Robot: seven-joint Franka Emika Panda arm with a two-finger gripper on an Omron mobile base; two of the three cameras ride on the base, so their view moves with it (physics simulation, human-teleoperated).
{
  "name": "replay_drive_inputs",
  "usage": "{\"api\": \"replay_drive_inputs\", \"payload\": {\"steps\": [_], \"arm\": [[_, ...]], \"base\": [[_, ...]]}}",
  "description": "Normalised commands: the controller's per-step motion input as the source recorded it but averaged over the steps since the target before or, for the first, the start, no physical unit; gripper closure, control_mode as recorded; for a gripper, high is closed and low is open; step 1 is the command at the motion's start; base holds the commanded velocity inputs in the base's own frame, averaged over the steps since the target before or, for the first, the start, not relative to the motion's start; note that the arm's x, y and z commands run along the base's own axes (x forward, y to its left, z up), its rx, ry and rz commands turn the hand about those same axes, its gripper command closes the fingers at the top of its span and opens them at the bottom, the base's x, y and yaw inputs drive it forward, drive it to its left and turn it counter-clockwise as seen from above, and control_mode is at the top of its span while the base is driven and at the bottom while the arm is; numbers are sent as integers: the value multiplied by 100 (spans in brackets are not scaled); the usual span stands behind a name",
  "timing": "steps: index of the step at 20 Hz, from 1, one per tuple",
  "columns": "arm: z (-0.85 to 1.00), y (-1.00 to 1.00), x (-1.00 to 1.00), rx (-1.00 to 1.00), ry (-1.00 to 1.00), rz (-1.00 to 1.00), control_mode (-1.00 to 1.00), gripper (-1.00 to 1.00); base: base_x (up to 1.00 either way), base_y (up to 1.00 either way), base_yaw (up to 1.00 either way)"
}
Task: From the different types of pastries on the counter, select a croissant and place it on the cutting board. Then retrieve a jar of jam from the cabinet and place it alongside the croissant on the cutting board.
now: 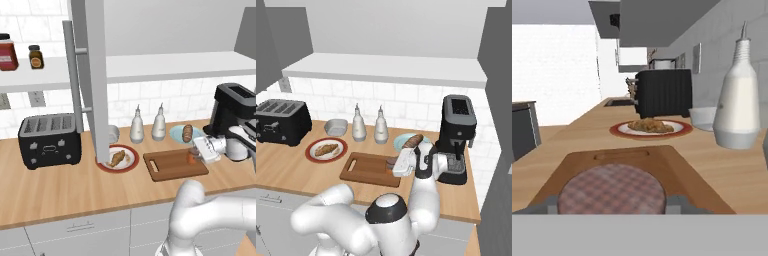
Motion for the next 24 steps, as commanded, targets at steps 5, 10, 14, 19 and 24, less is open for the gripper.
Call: {"api": "replay_drive_inputs", "payload": {"steps": [5, 10, 14, 19, 24], "arm": [[-33, 0, 36, 0, -1, 3, -100, 100], [-55, 0, 7, 0, 0, 6, -100, 100], [-50, 0, 1, 0, 0, 5, -100, 100], [-43, 0, 0, 0, 0, 1, -100, -100], [-19, 0, 0, 0, 0, 0, -100, -100]], "base": [[0, 0, 0], [0, 0, 0], [0, 0, 0], [0, 0, 0], [0, 0, 0]]}}
